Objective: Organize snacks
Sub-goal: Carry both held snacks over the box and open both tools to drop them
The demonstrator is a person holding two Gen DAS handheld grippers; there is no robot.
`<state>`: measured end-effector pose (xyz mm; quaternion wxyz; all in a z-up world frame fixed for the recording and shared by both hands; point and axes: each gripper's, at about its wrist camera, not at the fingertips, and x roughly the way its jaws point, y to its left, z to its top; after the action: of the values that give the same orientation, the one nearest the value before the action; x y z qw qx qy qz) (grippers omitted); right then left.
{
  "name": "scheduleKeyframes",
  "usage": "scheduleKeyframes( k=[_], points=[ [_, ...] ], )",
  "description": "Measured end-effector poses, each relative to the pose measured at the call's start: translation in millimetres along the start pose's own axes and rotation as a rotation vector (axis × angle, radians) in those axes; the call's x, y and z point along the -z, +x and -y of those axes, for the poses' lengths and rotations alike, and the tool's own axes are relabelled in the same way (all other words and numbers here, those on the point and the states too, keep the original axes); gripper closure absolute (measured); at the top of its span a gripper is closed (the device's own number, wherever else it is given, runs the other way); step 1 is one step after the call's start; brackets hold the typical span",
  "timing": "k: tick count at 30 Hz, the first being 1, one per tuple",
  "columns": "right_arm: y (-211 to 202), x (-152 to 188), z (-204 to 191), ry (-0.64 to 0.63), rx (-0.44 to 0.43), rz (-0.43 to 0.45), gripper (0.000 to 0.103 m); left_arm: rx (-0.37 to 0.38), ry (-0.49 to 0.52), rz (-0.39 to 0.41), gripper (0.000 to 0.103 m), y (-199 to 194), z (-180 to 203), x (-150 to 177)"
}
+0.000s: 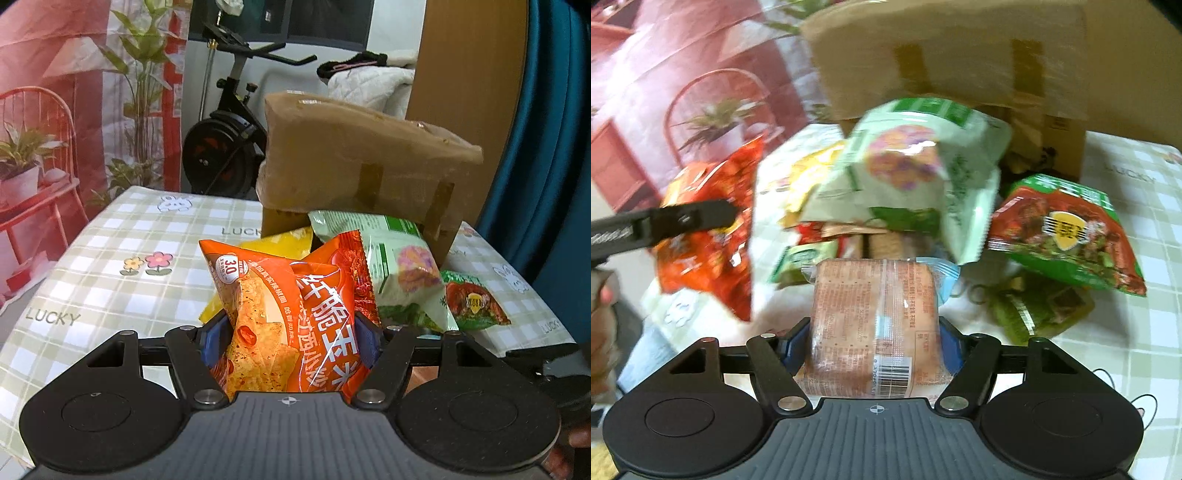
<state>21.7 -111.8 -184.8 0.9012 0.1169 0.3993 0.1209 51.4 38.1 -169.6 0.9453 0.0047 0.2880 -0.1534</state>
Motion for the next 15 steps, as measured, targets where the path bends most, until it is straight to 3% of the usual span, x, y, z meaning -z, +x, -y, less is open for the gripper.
scheduleKeyframes(
  k=[8, 15],
  points=[
    [-59, -25, -22, -0.078, -0.049, 0.164, 0.038, -0.014, 0.022, 0.103, 0.033, -23, 0, -28],
    [-102, -83, -3, -0.079, 0.038, 0.364, 0.038, -0.028, 0.068, 0.193, 0.032, -21, 8, -77]
  ],
)
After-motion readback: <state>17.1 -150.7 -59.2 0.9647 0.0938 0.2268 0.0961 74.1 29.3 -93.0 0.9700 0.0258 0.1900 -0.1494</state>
